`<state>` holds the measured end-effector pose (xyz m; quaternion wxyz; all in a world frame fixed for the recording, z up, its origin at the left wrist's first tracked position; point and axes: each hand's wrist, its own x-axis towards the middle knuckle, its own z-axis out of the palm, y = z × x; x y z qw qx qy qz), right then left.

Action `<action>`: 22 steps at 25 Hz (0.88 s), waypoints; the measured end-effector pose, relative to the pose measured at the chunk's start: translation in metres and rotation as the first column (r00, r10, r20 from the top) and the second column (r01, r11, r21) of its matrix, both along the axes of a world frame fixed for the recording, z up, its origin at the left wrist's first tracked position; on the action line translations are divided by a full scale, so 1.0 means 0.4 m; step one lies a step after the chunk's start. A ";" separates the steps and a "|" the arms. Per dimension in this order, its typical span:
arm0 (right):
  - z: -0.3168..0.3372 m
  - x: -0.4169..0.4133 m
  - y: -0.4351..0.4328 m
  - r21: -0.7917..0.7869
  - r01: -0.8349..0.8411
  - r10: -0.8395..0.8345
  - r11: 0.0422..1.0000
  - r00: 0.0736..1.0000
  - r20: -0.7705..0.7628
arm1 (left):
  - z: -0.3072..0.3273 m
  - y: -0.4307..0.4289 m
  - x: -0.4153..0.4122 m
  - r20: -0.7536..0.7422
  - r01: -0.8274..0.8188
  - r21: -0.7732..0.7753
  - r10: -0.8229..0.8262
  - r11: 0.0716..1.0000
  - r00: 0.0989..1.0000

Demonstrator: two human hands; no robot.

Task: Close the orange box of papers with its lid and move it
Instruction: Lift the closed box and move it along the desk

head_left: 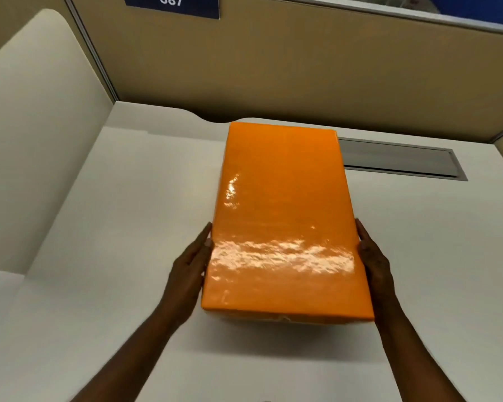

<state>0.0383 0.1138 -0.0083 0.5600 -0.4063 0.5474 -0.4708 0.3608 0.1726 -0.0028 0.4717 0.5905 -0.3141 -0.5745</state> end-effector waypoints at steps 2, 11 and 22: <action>0.017 0.074 -0.054 -0.024 -0.042 0.042 0.999 0.999 -0.013 | 0.003 -0.059 0.075 -0.008 -0.048 0.017 0.048 0.999 0.999; 0.026 0.493 -0.293 -0.072 -0.071 0.077 0.995 0.993 0.094 | 0.062 -0.264 0.453 0.051 -0.099 0.003 0.099 0.995 0.994; -0.022 0.828 -0.461 -0.107 -0.043 0.054 0.993 0.993 0.102 | 0.070 -0.381 0.747 0.115 -0.292 -0.030 0.293 0.956 0.949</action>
